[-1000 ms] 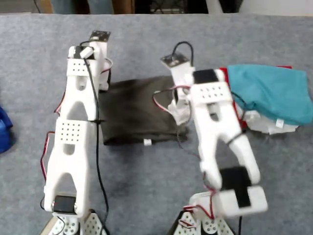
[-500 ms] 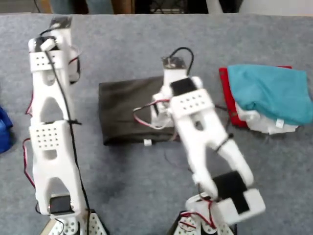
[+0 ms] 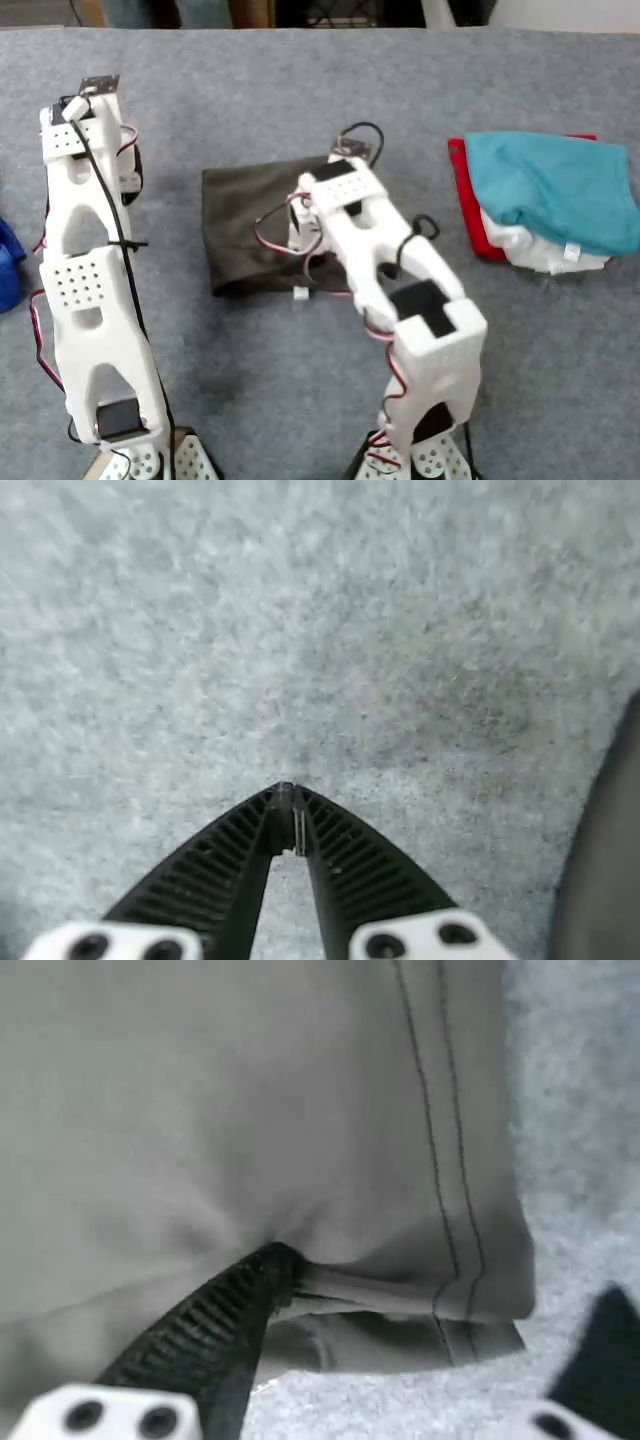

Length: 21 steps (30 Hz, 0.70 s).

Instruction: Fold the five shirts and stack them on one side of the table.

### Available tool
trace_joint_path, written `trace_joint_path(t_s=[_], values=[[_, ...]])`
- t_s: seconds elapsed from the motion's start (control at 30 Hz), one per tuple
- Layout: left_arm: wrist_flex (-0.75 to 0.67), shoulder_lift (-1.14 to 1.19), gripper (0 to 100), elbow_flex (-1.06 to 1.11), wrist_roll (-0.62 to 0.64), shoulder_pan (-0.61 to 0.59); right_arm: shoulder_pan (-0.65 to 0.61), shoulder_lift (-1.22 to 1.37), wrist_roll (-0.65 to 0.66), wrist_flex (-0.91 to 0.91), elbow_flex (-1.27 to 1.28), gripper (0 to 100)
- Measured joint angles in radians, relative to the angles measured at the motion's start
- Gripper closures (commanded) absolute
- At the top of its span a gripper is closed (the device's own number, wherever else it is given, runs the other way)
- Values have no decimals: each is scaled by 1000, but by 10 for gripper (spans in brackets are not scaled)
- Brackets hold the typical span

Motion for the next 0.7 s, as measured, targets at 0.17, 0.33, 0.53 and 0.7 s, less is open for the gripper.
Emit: trace_joint_path(t_s=[0.17, 0.33, 0.53, 0.7], values=[[0, 0, 970, 0, -25, -6, -3, 75, 0, 2, -46, 564], [0, 0, 970, 0, -25, -6, 12, 97, 28, 0, -51, 771], [0, 0, 970, 0, -25, -6, 17, 97, 120, 2, -51, 939], [0, 5, 970, 14, -25, -6, 35, 97, 152, 18, -51, 985]])
